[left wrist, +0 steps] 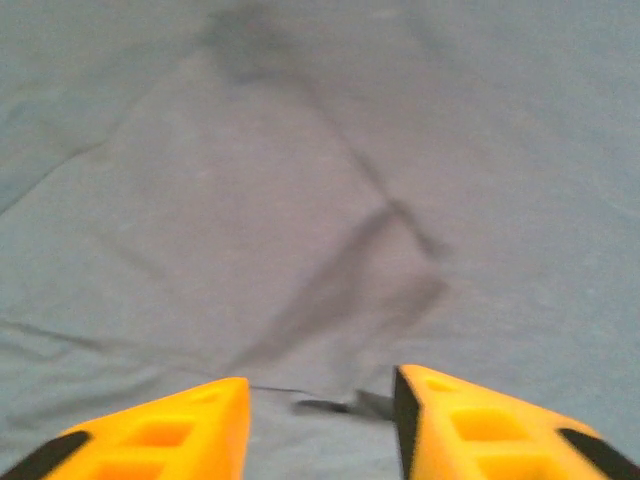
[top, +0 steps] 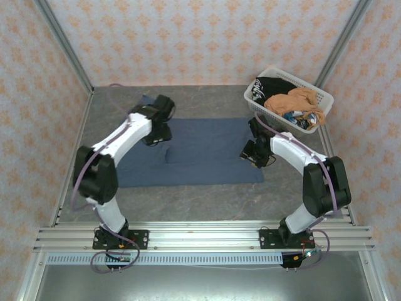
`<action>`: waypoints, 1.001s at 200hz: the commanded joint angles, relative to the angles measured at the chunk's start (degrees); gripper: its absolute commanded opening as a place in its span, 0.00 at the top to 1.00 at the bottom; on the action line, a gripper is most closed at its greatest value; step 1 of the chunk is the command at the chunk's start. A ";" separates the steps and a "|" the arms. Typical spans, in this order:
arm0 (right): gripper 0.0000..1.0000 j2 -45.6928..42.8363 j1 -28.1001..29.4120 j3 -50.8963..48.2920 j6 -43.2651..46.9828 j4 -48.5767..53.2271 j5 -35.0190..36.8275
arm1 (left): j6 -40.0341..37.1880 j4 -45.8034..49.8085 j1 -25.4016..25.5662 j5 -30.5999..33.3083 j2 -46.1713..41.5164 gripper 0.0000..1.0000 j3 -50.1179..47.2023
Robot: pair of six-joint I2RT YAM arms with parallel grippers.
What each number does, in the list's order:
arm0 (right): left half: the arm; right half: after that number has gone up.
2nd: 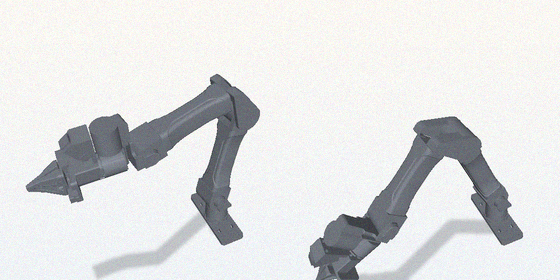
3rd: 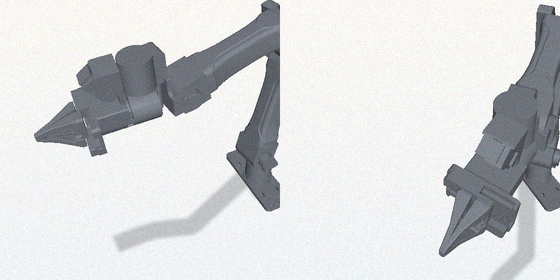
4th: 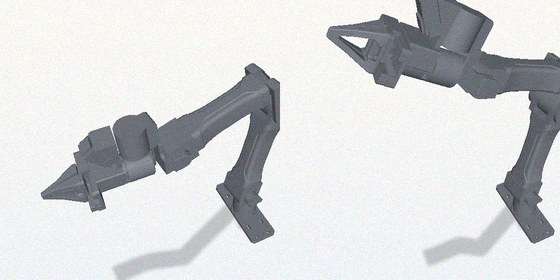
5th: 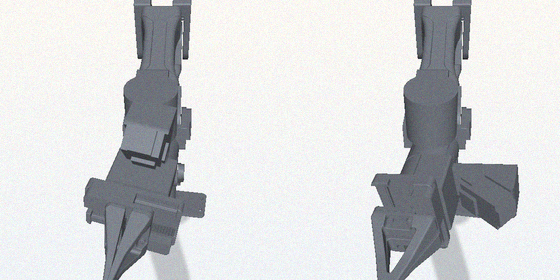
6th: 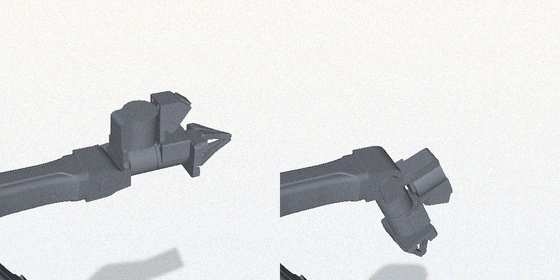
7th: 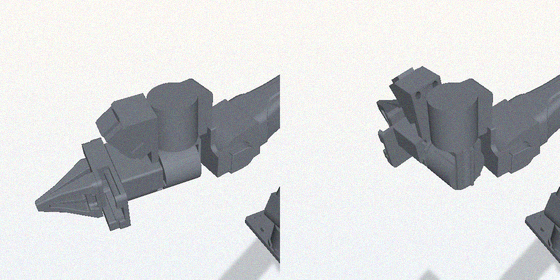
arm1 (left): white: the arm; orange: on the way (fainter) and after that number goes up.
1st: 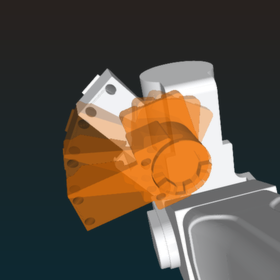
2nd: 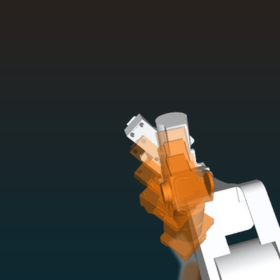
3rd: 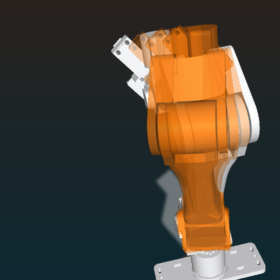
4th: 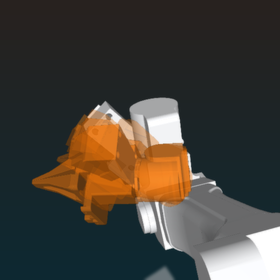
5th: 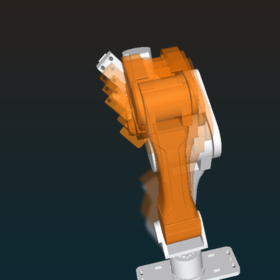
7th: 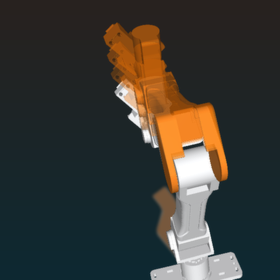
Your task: Fold and stack the t-shirts
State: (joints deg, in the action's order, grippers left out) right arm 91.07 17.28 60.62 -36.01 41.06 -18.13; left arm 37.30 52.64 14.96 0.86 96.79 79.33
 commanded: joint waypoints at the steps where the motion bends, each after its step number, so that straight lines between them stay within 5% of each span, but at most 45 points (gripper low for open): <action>1: 0.62 2.89 -0.80 0.64 0.86 -1.10 2.54 | 5.33 -1.45 -7.73 -4.64 -1.78 0.66 -9.75; 30: 0.65 7.75 -0.85 2.79 1.73 0.45 3.96 | 6.75 -5.15 -14.20 -7.63 0.18 0.70 -15.15; 81: 0.67 11.48 -0.38 0.03 0.67 2.71 5.16 | 13.04 -4.18 -17.41 -4.57 5.48 0.75 -21.03; 200: 0.65 5.89 9.45 -9.41 -2.73 8.41 1.27 | 15.15 -2.24 -21.66 -0.89 -8.36 0.75 -37.46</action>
State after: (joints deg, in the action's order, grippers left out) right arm 96.09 26.11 55.18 -37.06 45.25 -15.97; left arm 52.45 47.51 -5.82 -2.42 88.03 45.54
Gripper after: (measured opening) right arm 0.347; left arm 0.254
